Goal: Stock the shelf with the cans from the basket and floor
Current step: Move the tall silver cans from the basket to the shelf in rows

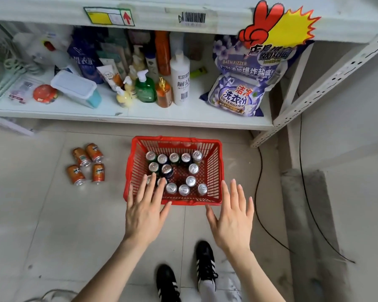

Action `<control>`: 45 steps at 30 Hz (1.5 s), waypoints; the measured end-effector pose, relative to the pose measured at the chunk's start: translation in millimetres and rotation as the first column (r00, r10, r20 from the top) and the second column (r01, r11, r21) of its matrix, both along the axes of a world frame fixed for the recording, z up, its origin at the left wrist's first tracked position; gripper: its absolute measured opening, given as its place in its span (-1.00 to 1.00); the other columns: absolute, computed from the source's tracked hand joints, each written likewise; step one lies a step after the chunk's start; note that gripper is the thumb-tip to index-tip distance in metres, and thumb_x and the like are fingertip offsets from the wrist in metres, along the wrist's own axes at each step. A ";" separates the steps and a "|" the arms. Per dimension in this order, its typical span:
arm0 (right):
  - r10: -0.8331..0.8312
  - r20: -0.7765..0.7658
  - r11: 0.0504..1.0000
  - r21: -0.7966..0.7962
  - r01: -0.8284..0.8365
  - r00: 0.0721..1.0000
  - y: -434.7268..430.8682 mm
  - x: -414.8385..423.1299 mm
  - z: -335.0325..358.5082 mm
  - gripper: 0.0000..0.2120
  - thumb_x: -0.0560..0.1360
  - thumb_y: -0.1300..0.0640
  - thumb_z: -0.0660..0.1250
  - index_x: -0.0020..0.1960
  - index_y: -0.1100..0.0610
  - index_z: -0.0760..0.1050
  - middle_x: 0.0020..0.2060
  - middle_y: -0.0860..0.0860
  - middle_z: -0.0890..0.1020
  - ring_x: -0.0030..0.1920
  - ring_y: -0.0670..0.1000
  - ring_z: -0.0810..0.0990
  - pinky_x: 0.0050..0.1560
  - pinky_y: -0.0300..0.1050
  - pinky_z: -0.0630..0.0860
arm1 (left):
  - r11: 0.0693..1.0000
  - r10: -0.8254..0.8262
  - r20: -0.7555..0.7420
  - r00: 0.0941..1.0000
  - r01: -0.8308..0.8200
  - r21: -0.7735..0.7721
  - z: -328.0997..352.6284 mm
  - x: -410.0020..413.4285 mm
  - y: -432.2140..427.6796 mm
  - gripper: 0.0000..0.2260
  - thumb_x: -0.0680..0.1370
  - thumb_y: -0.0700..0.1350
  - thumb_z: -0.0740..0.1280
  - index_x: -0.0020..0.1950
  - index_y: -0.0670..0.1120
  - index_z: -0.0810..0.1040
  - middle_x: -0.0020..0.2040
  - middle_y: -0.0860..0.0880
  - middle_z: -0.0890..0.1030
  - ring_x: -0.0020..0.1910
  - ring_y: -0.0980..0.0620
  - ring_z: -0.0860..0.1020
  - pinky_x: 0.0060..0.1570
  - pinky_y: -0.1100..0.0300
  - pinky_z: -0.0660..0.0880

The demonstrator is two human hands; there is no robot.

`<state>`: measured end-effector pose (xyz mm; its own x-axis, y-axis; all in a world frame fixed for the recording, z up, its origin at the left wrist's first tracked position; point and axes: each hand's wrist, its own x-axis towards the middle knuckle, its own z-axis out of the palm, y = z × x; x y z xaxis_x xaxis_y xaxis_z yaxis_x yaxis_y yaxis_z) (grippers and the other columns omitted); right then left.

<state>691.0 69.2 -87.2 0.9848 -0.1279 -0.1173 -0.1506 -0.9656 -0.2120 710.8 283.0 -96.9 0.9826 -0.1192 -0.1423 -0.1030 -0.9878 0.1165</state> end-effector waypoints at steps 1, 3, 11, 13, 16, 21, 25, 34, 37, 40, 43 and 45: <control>-0.003 -0.007 1.000 -0.001 0.003 1.000 1.0 1.3 -7.4 -0.33 0.55 -0.25 0.05 0.49 0.17 0.31 0.47 0.18 0.36 0.46 0.21 0.34 0.41 0.30 0.26 | 1.000 -0.007 -0.003 1.000 0.007 -0.004 -7.2 2.4 1.5 -0.44 0.55 0.18 0.06 0.47 -0.08 0.34 0.49 -0.12 0.31 0.49 -0.13 0.23 0.43 -0.20 0.14; -0.009 -0.029 1.000 -0.009 0.009 1.000 1.8 6.8 -22.2 -0.32 0.55 -0.25 0.04 0.50 0.17 0.30 0.47 0.18 0.35 0.47 0.21 0.32 0.41 0.29 0.26 | 1.000 -0.021 -0.006 1.000 0.020 -0.017 -21.7 10.7 3.7 -0.44 0.54 0.18 0.08 0.46 -0.08 0.36 0.48 -0.12 0.33 0.48 -0.14 0.25 0.41 -0.23 0.19; 0.001 -0.113 1.000 0.022 0.001 0.994 -4.2 56.1 -94.6 -0.33 0.56 -0.24 0.12 0.52 0.17 0.26 0.50 0.16 0.30 0.50 0.20 0.26 0.45 0.23 0.19 | 1.000 -0.004 -0.068 0.998 0.002 -0.020 -99.8 56.6 19.5 -0.41 0.48 0.10 0.38 0.46 -0.07 0.36 0.48 -0.11 0.33 0.48 -0.13 0.25 0.39 -0.23 0.22; 0.008 -0.125 0.999 0.034 -0.004 0.992 -4.6 70.1 -118.2 -0.33 0.57 -0.22 0.16 0.52 0.17 0.25 0.51 0.16 0.28 0.51 0.20 0.24 0.46 0.22 0.19 | 1.000 -0.002 -0.098 0.995 0.001 -0.007 -125.2 66.5 24.5 -0.40 0.48 0.11 0.38 0.46 -0.07 0.35 0.48 -0.11 0.33 0.48 -0.13 0.25 0.39 -0.24 0.23; 0.026 -0.150 0.999 0.048 -0.019 0.988 0.5 89.1 -158.3 -0.31 0.58 -0.25 0.13 0.55 0.16 0.19 0.53 0.15 0.24 0.53 0.18 0.20 0.48 0.19 0.17 | 1.000 -0.012 -0.126 0.992 0.011 -0.011 -168.5 76.9 29.6 -0.38 0.48 0.15 0.36 0.46 -0.07 0.34 0.48 -0.10 0.33 0.49 -0.11 0.25 0.38 -0.22 0.24; 0.045 -0.207 0.997 0.071 -0.031 0.977 15.5 110.1 -228.7 -0.27 0.56 -0.31 0.03 0.57 0.12 0.09 0.56 0.11 0.16 0.56 0.14 0.11 0.50 0.16 0.08 | 0.998 -0.056 -0.171 0.984 0.056 -0.007 -240.1 87.2 34.1 -0.38 0.49 0.19 0.32 0.47 -0.06 0.33 0.48 -0.10 0.32 0.49 -0.10 0.23 0.41 -0.20 0.21; 0.032 -0.224 0.997 0.075 -0.016 0.974 25.4 120.8 -279.9 -0.28 0.56 -0.28 0.08 0.57 0.09 0.07 0.56 0.09 0.16 0.55 0.14 0.12 0.48 0.20 0.10 | 0.998 -0.069 -0.167 0.984 0.067 -0.020 -286.3 95.9 35.5 -0.36 0.49 0.22 0.29 0.48 -0.05 0.31 0.49 -0.09 0.31 0.50 -0.10 0.22 0.41 -0.17 0.17; -0.008 -0.222 0.997 0.067 0.024 0.975 30.2 143.5 -360.2 -0.32 0.56 -0.21 0.16 0.56 0.08 0.07 0.55 0.10 0.19 0.54 0.16 0.15 0.47 0.23 0.16 | 0.988 -0.108 -0.248 0.963 0.075 -0.138 -363.1 106.1 34.7 -0.34 0.53 0.26 0.18 0.55 -0.01 0.13 0.55 -0.03 0.15 0.55 0.00 0.04 0.47 -0.11 0.09; -0.030 -0.245 0.996 0.079 0.050 0.969 31.8 149.6 -380.4 -0.30 0.55 -0.21 0.18 0.55 0.08 0.07 0.55 0.10 0.18 0.53 0.17 0.17 0.45 0.24 0.19 | 0.979 -0.146 -0.283 0.948 0.097 -0.181 -382.0 110.8 36.4 -0.32 0.53 0.26 0.19 0.55 0.02 0.06 0.56 0.02 0.11 0.55 0.05 -0.02 0.48 -0.09 0.11; -0.066 -0.226 0.989 0.111 0.093 0.972 33.8 154.6 -395.2 -0.31 0.55 -0.22 0.19 0.54 0.10 0.10 0.53 0.11 0.23 0.51 0.17 0.23 0.41 0.23 0.24 | 0.965 -0.220 -0.306 0.926 0.161 -0.205 -393.6 113.5 38.7 -0.28 0.50 0.27 0.24 0.55 0.04 0.05 0.56 0.05 0.12 0.55 0.07 -0.01 0.49 -0.07 0.09; -0.081 -0.219 0.981 0.154 0.116 0.972 33.2 161.7 -406.4 -0.30 0.54 -0.21 0.22 0.55 0.08 0.11 0.52 0.09 0.26 0.47 0.15 0.28 0.38 0.24 0.30 | 0.956 -0.271 -0.333 0.903 0.212 -0.204 -401.7 112.7 41.5 -0.24 0.48 0.29 0.26 0.55 0.04 0.03 0.57 0.07 0.10 0.55 0.06 -0.05 0.50 -0.08 0.03; -0.090 -0.228 0.977 0.170 0.131 0.969 32.2 165.4 -412.6 -0.31 0.54 -0.21 0.23 0.55 0.07 0.11 0.51 0.07 0.28 0.46 0.15 0.30 0.37 0.23 0.31 | 0.953 -0.282 -0.333 0.900 0.224 -0.204 -405.5 113.6 43.1 -0.23 0.47 0.29 0.27 0.55 0.03 0.04 0.56 0.07 0.11 0.55 0.06 -0.05 0.50 -0.09 0.02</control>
<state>856.4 101.4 -499.8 0.9136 -0.1911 -0.3589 -0.3165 -0.8883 -0.3327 824.5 326.1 -502.5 0.8040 -0.4066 -0.4338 -0.2702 -0.8998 0.3426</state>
